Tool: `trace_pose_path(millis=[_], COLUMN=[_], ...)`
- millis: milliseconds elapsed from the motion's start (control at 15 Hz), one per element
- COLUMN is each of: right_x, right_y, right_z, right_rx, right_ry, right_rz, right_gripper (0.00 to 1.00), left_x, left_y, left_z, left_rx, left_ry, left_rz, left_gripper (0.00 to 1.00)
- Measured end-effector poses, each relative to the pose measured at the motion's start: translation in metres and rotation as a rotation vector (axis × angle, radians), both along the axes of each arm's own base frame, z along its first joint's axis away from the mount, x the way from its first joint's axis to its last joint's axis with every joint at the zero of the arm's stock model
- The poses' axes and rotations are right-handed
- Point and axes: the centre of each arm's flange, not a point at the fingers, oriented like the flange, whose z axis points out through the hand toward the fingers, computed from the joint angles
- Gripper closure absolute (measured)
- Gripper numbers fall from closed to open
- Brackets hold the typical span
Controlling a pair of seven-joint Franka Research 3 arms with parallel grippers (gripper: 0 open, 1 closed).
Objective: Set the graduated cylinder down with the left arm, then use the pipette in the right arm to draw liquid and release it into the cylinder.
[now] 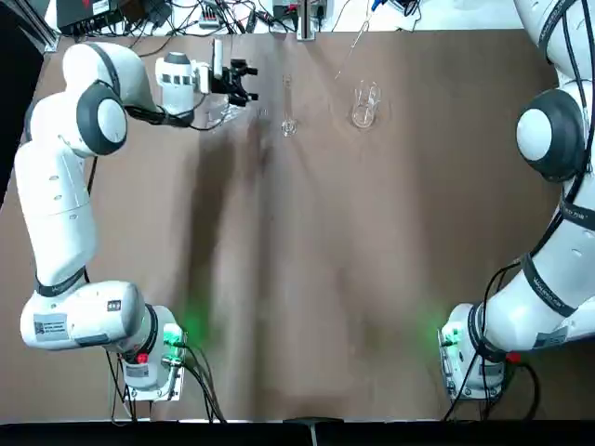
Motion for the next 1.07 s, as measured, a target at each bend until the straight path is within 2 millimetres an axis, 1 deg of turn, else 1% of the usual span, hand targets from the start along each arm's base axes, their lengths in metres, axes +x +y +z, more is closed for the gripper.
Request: trace_pose_path(millis=[133,267,467,533,600,800,933,1067], right_x=[-0.002,-0.004,-0.007,-0.009,-0.010,-0.013,-0.014,-0.015], right_y=[0.007,0.014,0.022,0.027,0.030,0.036,0.038,0.042], right_z=[0.001,0.001,0.005,0.008,0.009,0.011,0.012,0.012], right_rx=[0.007,0.014,0.019,0.021,0.022,0.023,0.024,0.027], right_ry=[0.012,0.025,0.031,0.039,0.042,0.049,0.053,0.058], right_rz=[-0.001,-0.005,-0.007,-0.014,-0.014,-0.017,-0.019,-0.022], right_gripper=[0.72,0.72,0.72,0.72,0.72,0.72,0.72,0.72], left_x=[0.010,0.018,0.026,0.028,0.028,0.020,0.008,-0.002], left_y=[0.024,0.048,0.076,0.084,0.087,0.099,0.111,0.121], left_z=[0.025,0.056,0.101,0.133,0.153,0.210,0.239,0.264], left_rx=[0.061,0.139,0.284,0.352,0.378,0.497,0.593,0.694], left_ry=[0.047,0.099,0.171,0.215,0.241,0.348,0.458,0.559], left_rz=[0.001,0.008,0.021,0.046,0.071,0.132,0.173,0.259], left_gripper=[0.00,0.00,0.00,0.00,0.00,0.00,0.00,0.00])
